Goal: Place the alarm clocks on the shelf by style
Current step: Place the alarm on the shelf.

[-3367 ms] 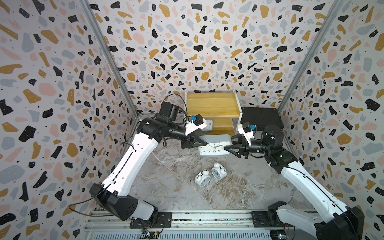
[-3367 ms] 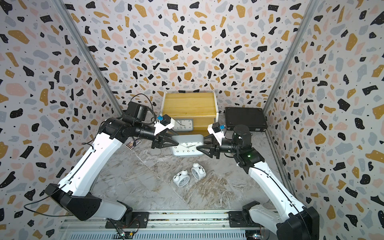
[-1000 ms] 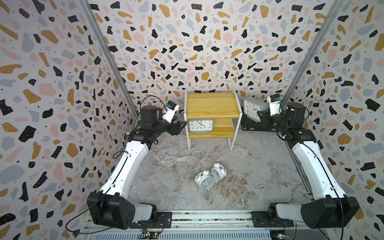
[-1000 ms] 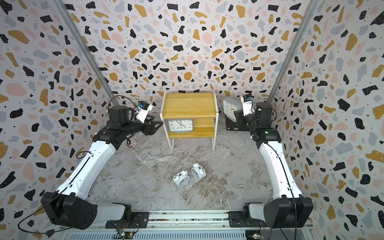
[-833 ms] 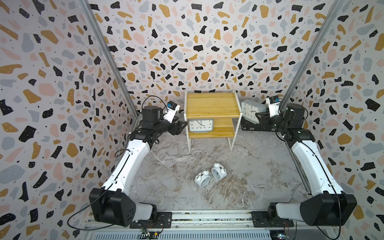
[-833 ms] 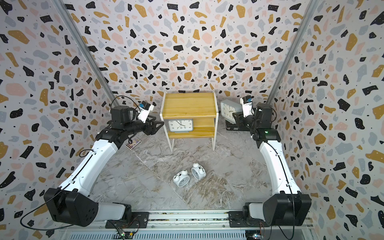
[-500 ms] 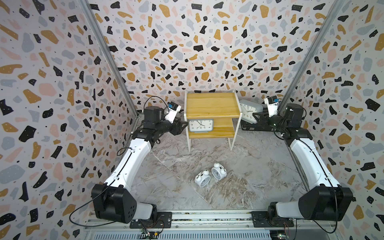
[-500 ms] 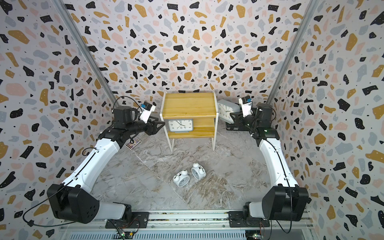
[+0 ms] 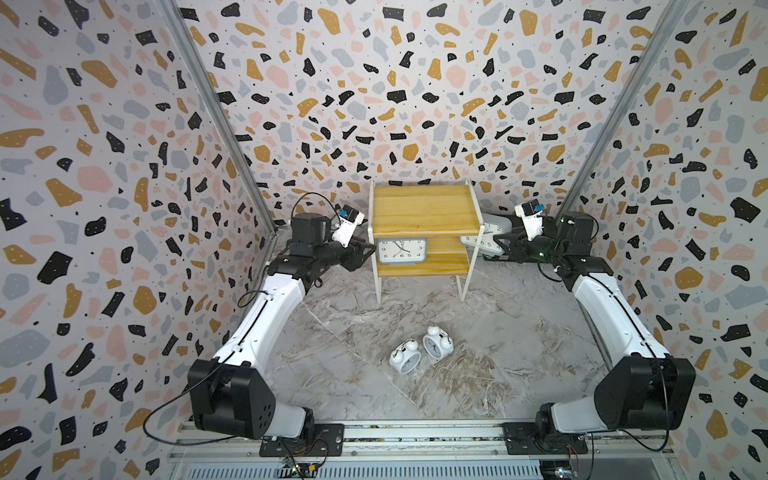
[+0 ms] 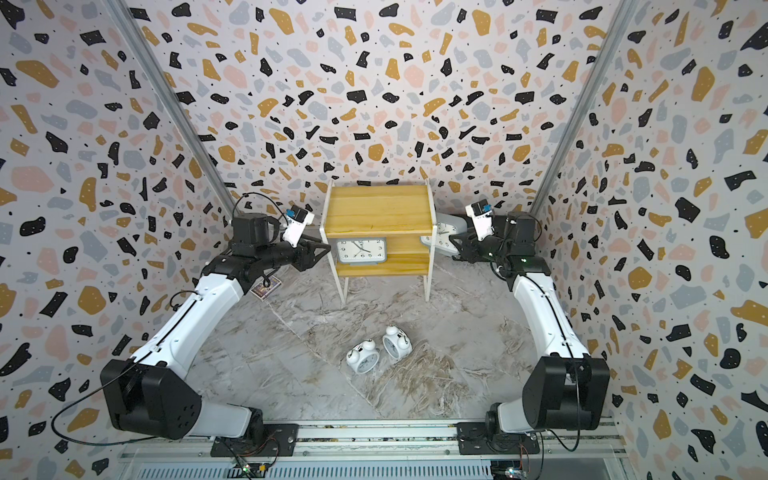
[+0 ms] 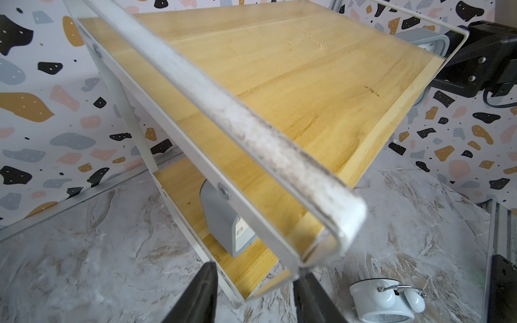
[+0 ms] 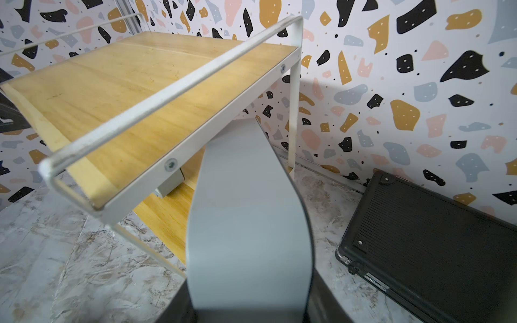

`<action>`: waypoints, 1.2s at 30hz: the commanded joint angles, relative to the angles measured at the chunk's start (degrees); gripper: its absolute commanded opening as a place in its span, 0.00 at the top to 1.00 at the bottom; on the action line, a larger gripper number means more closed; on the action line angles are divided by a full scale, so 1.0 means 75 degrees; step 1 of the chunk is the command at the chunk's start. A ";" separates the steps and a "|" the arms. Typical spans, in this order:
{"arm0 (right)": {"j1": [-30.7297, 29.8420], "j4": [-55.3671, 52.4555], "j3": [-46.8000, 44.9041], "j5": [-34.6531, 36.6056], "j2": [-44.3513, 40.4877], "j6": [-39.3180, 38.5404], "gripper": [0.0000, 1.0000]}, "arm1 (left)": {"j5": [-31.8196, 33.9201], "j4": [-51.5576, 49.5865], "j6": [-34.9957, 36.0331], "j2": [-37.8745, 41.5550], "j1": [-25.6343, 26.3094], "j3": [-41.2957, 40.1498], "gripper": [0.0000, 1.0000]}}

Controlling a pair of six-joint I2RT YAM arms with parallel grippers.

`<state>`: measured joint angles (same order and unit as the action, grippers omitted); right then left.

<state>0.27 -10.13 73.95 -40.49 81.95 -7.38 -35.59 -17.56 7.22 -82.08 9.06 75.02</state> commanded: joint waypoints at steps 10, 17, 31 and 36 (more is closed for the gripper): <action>0.0010 0.0744 -0.0028 -0.0769 0.0094 -0.0380 0.75 | 0.0729 0.0128 -0.0094 -0.0083 -0.0036 0.0017 0.58; 0.0019 0.1224 -0.0121 -0.1287 0.0303 -0.0588 0.74 | 0.0758 0.0127 -0.0091 -0.0061 -0.0038 0.0003 0.61; 0.0019 0.2490 -0.0079 -0.2867 0.1102 -0.0499 0.74 | 0.0350 0.0174 0.0088 0.0087 -0.0048 -0.0116 0.62; 0.0022 0.2313 -0.0028 -0.3282 0.1320 -0.0675 0.74 | 0.0345 0.0197 0.0083 0.0077 -0.0049 -0.0113 0.62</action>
<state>0.32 4.71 71.20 -60.23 92.90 -11.64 -33.47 -17.87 7.07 -82.63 9.21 74.76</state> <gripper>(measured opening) 0.437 0.381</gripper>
